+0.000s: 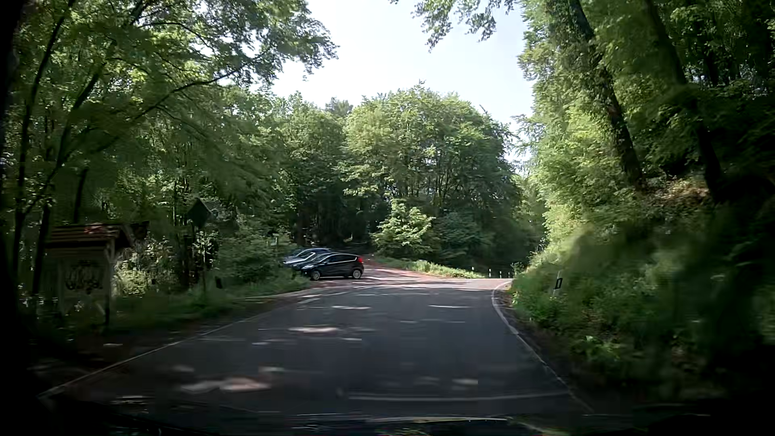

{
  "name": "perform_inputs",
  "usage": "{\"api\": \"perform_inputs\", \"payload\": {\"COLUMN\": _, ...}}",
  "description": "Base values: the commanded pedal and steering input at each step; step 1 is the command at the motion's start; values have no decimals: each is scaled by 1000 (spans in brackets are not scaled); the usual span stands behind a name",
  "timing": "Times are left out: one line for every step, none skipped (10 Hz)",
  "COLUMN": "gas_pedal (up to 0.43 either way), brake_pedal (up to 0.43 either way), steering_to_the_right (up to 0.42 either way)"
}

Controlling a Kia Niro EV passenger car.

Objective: Follow the waypoints while adhering to traffic rules and regulations

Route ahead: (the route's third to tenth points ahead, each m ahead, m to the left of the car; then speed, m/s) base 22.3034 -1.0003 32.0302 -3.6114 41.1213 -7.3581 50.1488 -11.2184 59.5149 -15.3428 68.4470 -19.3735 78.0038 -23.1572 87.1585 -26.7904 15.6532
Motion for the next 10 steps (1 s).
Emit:
{"api": "perform_inputs", "payload": {"gas_pedal": 197, "brake_pedal": 0, "steering_to_the_right": 38}}
{"api": "perform_inputs", "payload": {"gas_pedal": 197, "brake_pedal": 0, "steering_to_the_right": 42}}
{"api": "perform_inputs", "payload": {"gas_pedal": 197, "brake_pedal": 0, "steering_to_the_right": 48}}
{"api": "perform_inputs", "payload": {"gas_pedal": 197, "brake_pedal": 0, "steering_to_the_right": 52}}
{"api": "perform_inputs", "payload": {"gas_pedal": 197, "brake_pedal": 0, "steering_to_the_right": 58}}
{"api": "perform_inputs", "payload": {"gas_pedal": 197, "brake_pedal": 0, "steering_to_the_right": 61}}
{"api": "perform_inputs", "payload": {"gas_pedal": 197, "brake_pedal": 0, "steering_to_the_right": 64}}
{"api": "perform_inputs", "payload": {"gas_pedal": 197, "brake_pedal": 0, "steering_to_the_right": 66}}
{"api": "perform_inputs", "payload": {"gas_pedal": 197, "brake_pedal": 0, "steering_to_the_right": 66}}
{"api": "perform_inputs", "payload": {"gas_pedal": 209, "brake_pedal": 0, "steering_to_the_right": 66}}
